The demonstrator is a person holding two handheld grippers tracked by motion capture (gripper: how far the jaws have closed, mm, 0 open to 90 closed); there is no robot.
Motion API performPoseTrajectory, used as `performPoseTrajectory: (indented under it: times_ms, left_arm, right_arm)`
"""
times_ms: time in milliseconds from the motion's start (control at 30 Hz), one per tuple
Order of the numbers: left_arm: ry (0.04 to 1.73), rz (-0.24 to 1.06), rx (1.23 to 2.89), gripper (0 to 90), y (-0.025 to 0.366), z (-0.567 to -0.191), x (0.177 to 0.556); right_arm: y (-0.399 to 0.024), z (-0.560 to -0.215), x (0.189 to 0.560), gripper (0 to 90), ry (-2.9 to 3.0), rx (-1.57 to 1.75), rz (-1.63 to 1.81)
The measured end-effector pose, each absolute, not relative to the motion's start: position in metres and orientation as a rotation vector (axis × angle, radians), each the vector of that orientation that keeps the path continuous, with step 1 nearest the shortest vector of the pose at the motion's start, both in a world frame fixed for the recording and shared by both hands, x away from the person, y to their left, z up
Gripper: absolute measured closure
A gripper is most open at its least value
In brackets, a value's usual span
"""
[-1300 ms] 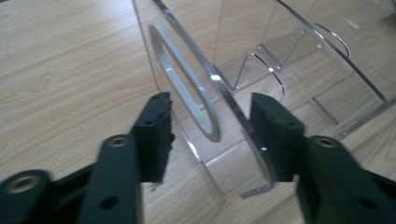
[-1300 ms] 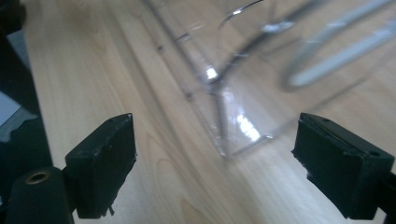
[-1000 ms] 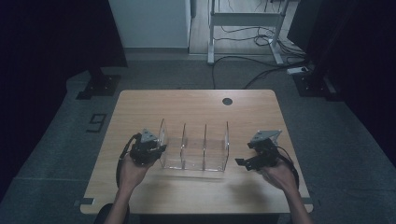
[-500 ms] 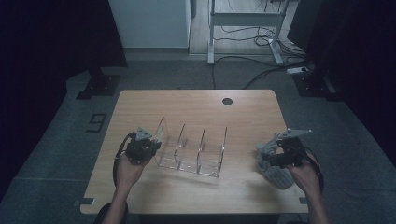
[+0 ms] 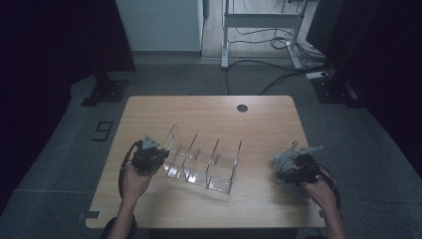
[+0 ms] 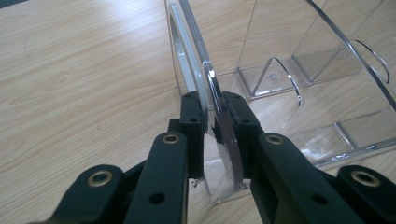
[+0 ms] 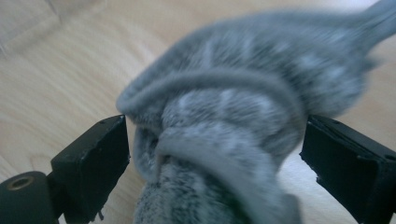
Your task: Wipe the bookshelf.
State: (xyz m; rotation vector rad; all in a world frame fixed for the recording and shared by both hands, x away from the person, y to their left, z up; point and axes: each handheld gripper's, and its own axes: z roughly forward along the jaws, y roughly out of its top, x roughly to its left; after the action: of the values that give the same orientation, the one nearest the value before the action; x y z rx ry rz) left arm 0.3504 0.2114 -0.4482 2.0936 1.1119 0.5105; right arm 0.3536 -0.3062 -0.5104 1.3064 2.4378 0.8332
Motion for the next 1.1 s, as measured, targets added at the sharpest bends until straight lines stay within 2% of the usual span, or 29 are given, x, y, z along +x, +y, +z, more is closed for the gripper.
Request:
performPoseTrajectory:
  times_ms: [233, 400, 500, 567, 600, 633, 667, 700, 733, 900, 1100]
  left_arm:
    - [1.099, 0.512, 2.098, 79.5, 0.212, -0.448, 0.351]
    - [1.109, 0.521, 2.094, 80.9, 0.215, -0.449, 0.353]
    - [1.115, 0.525, 2.087, 81.7, 0.217, -0.449, 0.353]
    - [1.12, 0.529, 2.079, 82.0, 0.217, -0.45, 0.354]
    - [1.119, 0.528, 2.076, 82.1, 0.218, -0.45, 0.354]
    - [1.12, 0.529, 2.074, 82.1, 0.218, -0.45, 0.354]
    - [1.118, 0.53, 2.074, 82.2, 0.218, -0.45, 0.354]
    - [1.118, 0.529, 2.073, 82.1, 0.218, -0.45, 0.354]
    - [1.117, 0.528, 2.072, 82.1, 0.218, -0.45, 0.354]
    - [1.114, 0.523, 2.065, 81.7, 0.219, -0.451, 0.354]
    - [1.109, 0.495, 2.062, 80.2, 0.222, -0.452, 0.355]
  right_arm:
    - [-0.302, -0.525, 0.359, 10.6, 2.491, 1.333, 0.772]
    - [-0.299, -0.532, 0.359, 9.5, 2.508, 1.396, 0.762]
    - [-0.297, -0.532, 0.358, 12.4, 2.498, 1.399, 0.74]
    - [-0.294, -0.532, 0.355, 17.3, 2.496, 1.363, 0.688]
    - [-0.293, -0.53, 0.354, 29.4, 2.483, 1.361, 0.686]
    - [-0.293, -0.53, 0.354, 29.4, 2.483, 1.361, 0.686]
    - [-0.293, -0.528, 0.352, 36.9, 2.48, 1.362, 0.692]
    - [-0.293, -0.527, 0.352, 40.4, 2.484, 1.36, 0.695]
    - [-0.294, -0.526, 0.35, 49.0, 2.489, 1.35, 0.69]
    - [-0.295, -0.522, 0.348, 56.4, 2.488, 1.343, 0.689]
    - [-0.296, -0.504, 0.344, 57.6, 2.444, 1.358, 0.854]
